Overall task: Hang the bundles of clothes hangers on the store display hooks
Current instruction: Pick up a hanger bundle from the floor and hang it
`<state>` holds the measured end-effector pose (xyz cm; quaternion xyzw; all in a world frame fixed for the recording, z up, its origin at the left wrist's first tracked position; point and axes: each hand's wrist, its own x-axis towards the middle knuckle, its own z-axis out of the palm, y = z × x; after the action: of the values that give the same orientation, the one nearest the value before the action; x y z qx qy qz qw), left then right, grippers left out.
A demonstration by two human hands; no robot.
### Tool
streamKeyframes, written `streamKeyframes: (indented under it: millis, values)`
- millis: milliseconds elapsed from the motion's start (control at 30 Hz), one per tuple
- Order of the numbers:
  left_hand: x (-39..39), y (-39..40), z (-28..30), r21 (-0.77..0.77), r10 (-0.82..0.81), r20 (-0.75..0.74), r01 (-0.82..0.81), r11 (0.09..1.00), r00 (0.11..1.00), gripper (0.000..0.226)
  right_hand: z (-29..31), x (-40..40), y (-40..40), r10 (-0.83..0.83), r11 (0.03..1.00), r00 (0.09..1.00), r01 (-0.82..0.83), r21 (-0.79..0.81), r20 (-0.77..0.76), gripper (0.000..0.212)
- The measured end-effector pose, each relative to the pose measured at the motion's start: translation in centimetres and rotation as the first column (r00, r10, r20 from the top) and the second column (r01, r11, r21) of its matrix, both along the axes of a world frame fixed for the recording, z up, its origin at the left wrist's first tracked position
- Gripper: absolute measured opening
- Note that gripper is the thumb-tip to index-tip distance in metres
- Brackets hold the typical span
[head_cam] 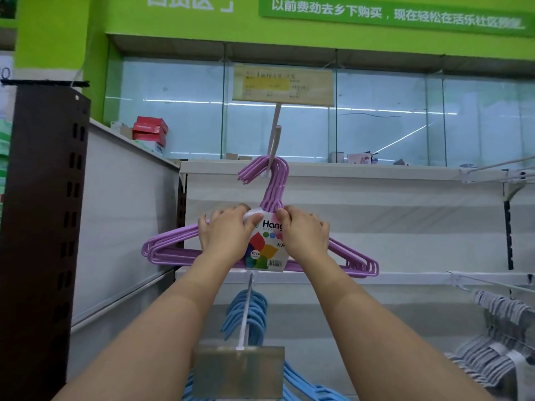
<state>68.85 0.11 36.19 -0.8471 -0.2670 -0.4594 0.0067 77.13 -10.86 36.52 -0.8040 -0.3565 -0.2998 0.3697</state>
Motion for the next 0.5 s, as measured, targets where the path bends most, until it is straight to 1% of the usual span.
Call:
streamKeyframes:
  millis: [100, 200, 267, 333, 367, 433, 500]
  values:
    - [0.3, -0.1, -0.3, -0.007, 0.014, -0.017, -0.014, 1.000, 1.000, 0.049, -0.2, -0.1, 0.1, -0.036, 0.999, 0.999, 0.036, 0.004, 0.006, 0.041]
    - [0.4, -0.2, -0.8, -0.026, -0.056, 0.005, 0.056, 0.998, 0.998, 0.045, -0.4, -0.2, 0.0, -0.017, 0.997, 1.000, 0.018, 0.073, -0.012, 0.039]
    - [0.0, 0.0, -1.5, -0.025, -0.161, 0.063, 0.163, 0.986, 0.985, 0.041, -0.9, -0.4, -0.6, -0.017, 0.992, 1.000, 0.016, 0.125, 0.004, 0.040]
    - [-0.7, 0.4, -2.5, -0.002, -0.274, 0.154, 0.278, 0.961, 0.949, 0.039, -2.1, -0.6, -1.5, -0.049, 0.984, 0.997, 0.039, 0.172, 0.054, 0.042]
    - [-1.3, 0.5, -3.3, 0.003, -0.305, 0.191, 0.310, 0.951, 0.933, 0.039, -3.2, -0.9, -2.0, -0.071, 0.980, 0.994, 0.054, 0.191, 0.085, 0.043]
    - [-2.4, 0.5, -5.0, 0.003, -0.302, 0.248, 0.311, 0.950, 0.920, 0.040, -5.9, -1.4, -2.9, -0.114, 0.966, 0.980, 0.071, 0.248, 0.162, 0.045]
    - [-3.4, 0.3, -6.8, -0.017, -0.270, 0.335, 0.292, 0.956, 0.903, 0.043, -8.8, -1.9, -3.4, -0.138, 0.930, 0.968, 0.054, 0.363, 0.211, 0.046]
